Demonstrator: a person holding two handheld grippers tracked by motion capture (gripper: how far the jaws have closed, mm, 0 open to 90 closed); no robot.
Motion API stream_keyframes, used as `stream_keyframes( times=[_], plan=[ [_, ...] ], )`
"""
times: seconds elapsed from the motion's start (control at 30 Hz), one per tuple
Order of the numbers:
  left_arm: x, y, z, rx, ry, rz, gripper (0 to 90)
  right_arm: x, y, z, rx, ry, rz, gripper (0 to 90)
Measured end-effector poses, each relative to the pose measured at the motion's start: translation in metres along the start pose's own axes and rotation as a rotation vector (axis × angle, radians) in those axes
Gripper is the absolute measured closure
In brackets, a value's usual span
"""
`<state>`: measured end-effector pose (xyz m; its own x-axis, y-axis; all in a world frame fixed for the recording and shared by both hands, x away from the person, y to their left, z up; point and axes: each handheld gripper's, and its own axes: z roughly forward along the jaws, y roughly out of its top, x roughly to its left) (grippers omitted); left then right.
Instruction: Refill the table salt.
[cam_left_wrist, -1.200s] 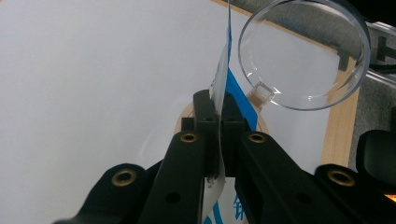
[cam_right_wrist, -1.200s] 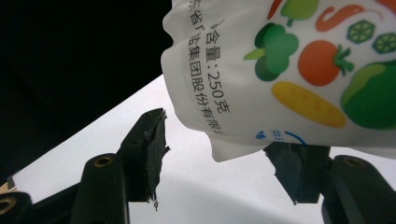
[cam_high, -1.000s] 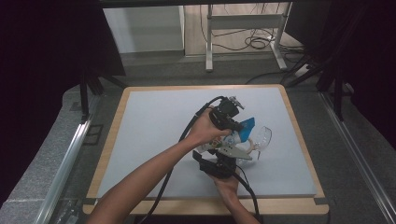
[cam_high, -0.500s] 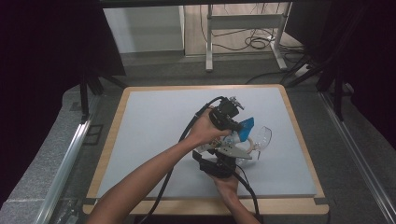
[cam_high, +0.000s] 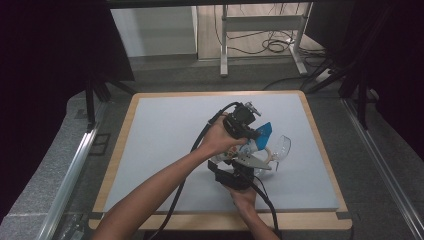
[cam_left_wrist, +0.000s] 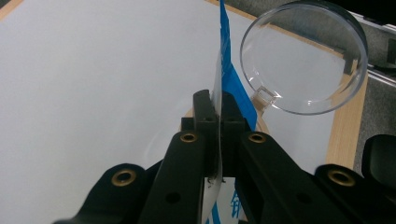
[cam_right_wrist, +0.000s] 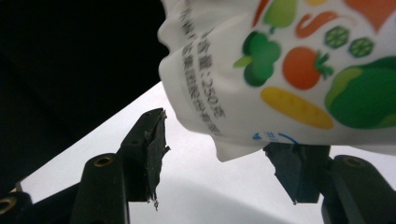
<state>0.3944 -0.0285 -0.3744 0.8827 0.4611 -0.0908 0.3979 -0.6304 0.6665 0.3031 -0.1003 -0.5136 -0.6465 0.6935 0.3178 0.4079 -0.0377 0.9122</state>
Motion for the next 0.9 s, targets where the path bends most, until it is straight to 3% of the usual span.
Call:
stream_keyframes(
  times=[0.1,0.27,0.33,0.47,0.53,0.9],
  plan=[
    [-0.001,0.000,-0.003,-0.004,0.008,-0.005,89.9,-0.001,-0.001,0.000,0.001,-0.006,0.004,40.0],
    [-0.002,-0.001,-0.008,-0.011,0.017,-0.014,90.0,-0.001,-0.002,0.001,-0.001,-0.035,-0.029,39.9],
    [-0.004,-0.001,-0.012,-0.015,0.017,-0.019,90.0,-0.001,-0.003,0.002,-0.002,-0.065,-0.073,38.5],
    [-0.006,-0.001,-0.015,-0.020,0.017,-0.016,90.0,0.001,-0.003,0.003,-0.002,-0.097,-0.103,37.5],
    [-0.008,-0.001,-0.017,-0.024,0.019,-0.020,90.0,0.003,-0.004,0.004,0.002,-0.138,-0.140,35.5],
    [-0.015,0.000,-0.020,-0.031,0.006,-0.016,90.0,0.001,-0.005,0.007,0.009,-0.257,-0.135,35.4]
  ],
)
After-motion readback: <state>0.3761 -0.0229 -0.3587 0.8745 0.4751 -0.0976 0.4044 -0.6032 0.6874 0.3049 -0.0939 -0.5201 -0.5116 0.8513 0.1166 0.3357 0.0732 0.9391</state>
